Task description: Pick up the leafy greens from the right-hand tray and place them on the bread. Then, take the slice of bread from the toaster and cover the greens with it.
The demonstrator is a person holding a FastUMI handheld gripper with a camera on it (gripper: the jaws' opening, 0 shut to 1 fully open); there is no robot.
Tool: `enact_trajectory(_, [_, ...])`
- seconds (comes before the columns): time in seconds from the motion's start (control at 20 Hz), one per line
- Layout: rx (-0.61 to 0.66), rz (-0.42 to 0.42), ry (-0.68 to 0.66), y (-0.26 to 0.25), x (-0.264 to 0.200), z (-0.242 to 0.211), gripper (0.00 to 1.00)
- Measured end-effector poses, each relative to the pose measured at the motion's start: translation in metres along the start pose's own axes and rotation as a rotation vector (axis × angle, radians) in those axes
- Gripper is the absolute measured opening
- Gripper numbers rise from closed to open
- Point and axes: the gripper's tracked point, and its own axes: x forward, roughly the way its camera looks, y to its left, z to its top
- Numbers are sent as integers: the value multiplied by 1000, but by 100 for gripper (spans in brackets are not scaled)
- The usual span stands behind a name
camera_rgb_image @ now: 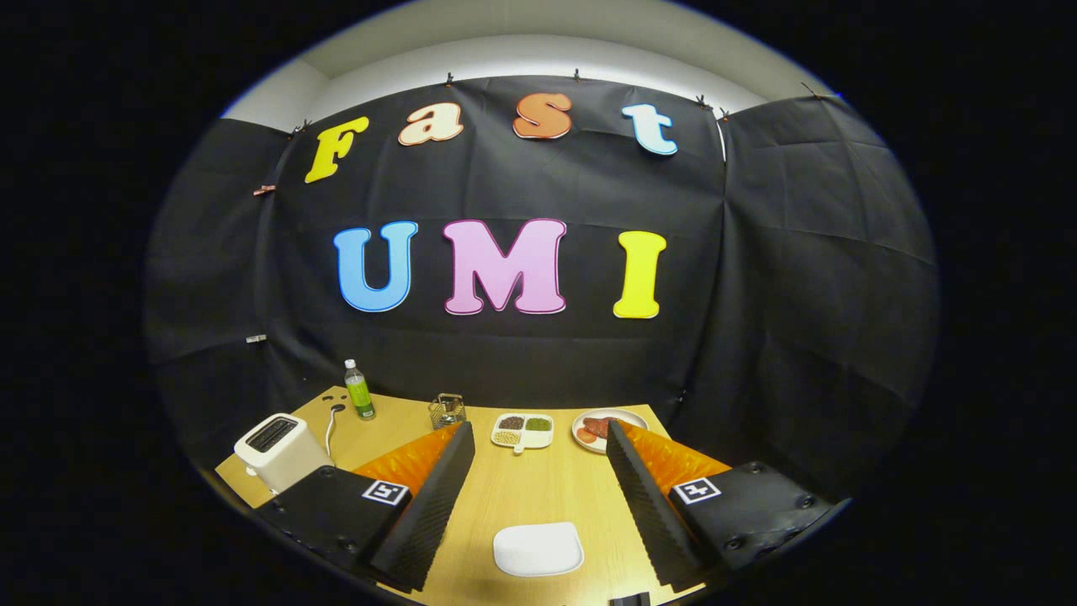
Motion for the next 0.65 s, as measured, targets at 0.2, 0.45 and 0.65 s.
enact_trajectory(0.2, [25, 4, 2, -20, -2, -9, 98])
enact_trajectory(0.45, [22, 39, 37, -30, 9, -23, 98])
enact_trajectory(0.65, [35, 43, 53, -35, 20, -22, 99])
